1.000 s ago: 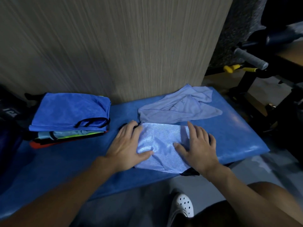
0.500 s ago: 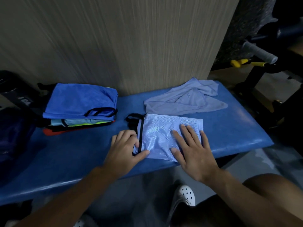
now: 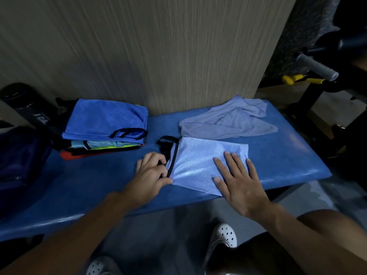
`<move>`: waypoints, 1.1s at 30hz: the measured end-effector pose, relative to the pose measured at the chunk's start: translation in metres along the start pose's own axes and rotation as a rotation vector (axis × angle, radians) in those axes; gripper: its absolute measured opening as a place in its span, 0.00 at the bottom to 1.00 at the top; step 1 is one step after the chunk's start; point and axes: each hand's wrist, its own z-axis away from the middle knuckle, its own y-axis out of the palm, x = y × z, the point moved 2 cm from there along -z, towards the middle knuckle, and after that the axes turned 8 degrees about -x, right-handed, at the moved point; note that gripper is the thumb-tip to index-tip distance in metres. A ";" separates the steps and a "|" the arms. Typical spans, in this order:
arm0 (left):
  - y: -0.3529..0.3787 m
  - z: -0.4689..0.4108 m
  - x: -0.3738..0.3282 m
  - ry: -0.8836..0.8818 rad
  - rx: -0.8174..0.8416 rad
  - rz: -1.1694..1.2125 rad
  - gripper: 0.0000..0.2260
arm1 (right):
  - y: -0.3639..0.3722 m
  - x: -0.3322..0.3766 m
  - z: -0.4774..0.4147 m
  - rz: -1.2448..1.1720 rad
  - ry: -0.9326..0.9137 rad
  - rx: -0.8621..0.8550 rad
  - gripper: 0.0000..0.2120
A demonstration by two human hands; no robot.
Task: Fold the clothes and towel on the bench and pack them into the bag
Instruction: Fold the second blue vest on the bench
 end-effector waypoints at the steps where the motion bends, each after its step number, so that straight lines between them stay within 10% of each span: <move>1: -0.001 0.000 -0.001 0.014 0.012 -0.010 0.16 | 0.001 0.000 0.000 -0.001 0.000 0.002 0.31; 9: -0.014 -0.056 -0.022 0.046 -0.021 -0.045 0.23 | -0.012 -0.011 -0.019 -0.162 0.119 -0.219 0.27; 21: 0.026 -0.112 -0.016 -0.171 0.238 0.063 0.41 | -0.018 -0.042 -0.051 -0.494 0.434 -0.223 0.49; 33: 0.016 -0.077 -0.013 -0.290 0.083 0.397 0.45 | -0.017 -0.034 -0.049 -0.881 0.322 -0.294 0.30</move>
